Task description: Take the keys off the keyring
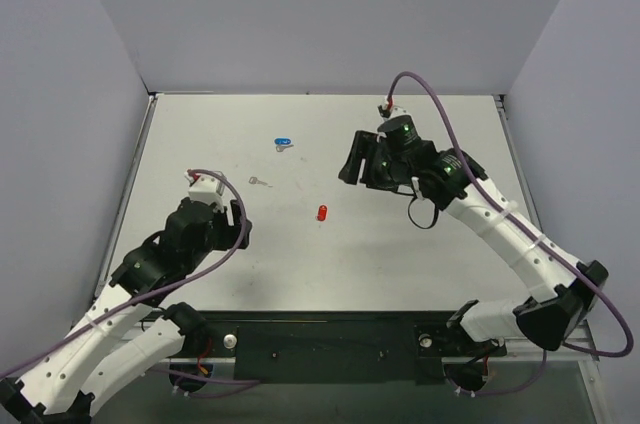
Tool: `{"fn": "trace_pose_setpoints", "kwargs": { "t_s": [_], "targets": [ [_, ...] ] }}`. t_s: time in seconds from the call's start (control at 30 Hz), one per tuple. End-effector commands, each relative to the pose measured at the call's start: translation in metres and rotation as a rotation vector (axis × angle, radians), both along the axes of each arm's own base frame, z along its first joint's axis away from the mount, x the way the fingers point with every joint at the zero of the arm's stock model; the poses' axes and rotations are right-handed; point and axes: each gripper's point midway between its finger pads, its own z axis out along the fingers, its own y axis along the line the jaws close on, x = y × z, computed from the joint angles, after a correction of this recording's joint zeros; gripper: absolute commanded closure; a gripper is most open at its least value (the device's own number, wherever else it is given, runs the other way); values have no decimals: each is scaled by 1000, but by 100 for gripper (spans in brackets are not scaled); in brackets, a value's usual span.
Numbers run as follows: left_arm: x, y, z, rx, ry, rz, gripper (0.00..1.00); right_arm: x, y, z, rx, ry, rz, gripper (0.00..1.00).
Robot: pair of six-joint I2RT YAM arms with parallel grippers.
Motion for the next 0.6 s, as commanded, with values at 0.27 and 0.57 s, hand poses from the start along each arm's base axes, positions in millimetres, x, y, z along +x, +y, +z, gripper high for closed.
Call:
{"fn": "trace_pose_setpoints", "kwargs": {
  "t_s": [0.27,0.57],
  "targets": [
    [25,-76,-24,-177,108,-142,26,-68,-53,-26,12,23,-46,43],
    [54,-133,-37,-213,170,-206,36,-99,-89,-30,27,-6,-99,44]
  ]
}}
